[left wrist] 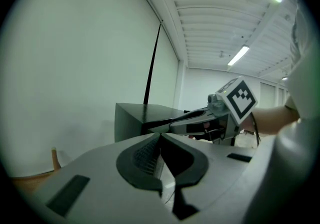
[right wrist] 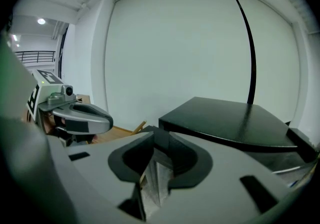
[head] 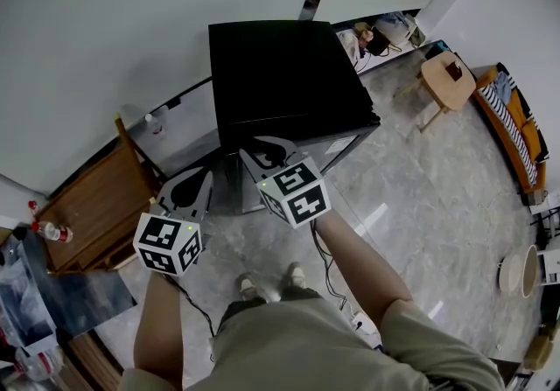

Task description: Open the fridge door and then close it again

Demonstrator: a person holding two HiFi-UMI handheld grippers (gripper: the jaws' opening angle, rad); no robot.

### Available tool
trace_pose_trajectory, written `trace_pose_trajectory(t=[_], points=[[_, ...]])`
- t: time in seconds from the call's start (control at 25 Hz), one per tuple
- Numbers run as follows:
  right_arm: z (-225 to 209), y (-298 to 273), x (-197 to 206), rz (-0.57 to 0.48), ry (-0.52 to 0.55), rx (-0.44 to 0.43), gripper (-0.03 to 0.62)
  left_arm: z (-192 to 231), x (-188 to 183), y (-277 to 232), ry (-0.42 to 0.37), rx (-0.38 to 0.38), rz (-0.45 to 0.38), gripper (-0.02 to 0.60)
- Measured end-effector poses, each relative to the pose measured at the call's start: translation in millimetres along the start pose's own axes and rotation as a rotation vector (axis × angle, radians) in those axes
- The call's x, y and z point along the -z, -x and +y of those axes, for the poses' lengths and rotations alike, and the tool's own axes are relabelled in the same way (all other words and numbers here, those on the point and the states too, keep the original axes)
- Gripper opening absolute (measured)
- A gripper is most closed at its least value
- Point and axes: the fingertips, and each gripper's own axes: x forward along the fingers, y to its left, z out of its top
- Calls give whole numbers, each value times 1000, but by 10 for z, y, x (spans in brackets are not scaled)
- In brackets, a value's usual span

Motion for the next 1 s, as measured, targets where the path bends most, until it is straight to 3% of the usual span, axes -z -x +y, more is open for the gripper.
trace_pose_trajectory(t=[0.6,1.0], points=[[-115,-122,-51,0,-9,-4,64,0,-81,49,12,-56,-21,8],[-92,301,-287,-81,21,-8,14,-96,-529,285,-45,-109,-99,8]])
